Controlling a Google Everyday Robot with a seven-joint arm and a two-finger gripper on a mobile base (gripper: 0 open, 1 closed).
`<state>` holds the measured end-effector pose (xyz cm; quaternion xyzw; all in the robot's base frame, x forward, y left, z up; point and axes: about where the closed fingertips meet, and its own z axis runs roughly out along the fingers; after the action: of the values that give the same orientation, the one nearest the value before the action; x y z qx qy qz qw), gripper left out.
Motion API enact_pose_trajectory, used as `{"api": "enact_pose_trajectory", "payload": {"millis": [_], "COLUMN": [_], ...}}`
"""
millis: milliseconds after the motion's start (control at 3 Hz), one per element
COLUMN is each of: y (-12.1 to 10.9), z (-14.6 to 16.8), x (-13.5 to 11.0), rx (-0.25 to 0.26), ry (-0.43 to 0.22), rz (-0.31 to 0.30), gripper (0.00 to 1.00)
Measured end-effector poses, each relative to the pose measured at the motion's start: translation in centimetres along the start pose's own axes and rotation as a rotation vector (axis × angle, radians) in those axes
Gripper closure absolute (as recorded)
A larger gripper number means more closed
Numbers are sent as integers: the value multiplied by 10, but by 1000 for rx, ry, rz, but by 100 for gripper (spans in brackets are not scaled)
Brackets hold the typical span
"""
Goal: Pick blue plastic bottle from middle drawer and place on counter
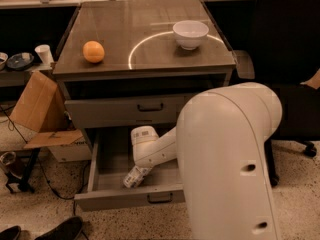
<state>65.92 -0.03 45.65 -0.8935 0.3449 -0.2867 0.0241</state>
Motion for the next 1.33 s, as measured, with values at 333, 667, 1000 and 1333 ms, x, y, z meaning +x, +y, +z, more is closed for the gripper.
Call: {"api": "enact_pose_trajectory", "payload": {"millis": [333,667,1000,1333], "y": [18,32,40,44], "z": [-32,-73,-122,-181], "x": [21,47,74,107], "rx": [-41,-72,-94,-121], "ry": [60,136,223,326], "rz": [141,240,266,266], "gripper": [100,100,100,100]}}
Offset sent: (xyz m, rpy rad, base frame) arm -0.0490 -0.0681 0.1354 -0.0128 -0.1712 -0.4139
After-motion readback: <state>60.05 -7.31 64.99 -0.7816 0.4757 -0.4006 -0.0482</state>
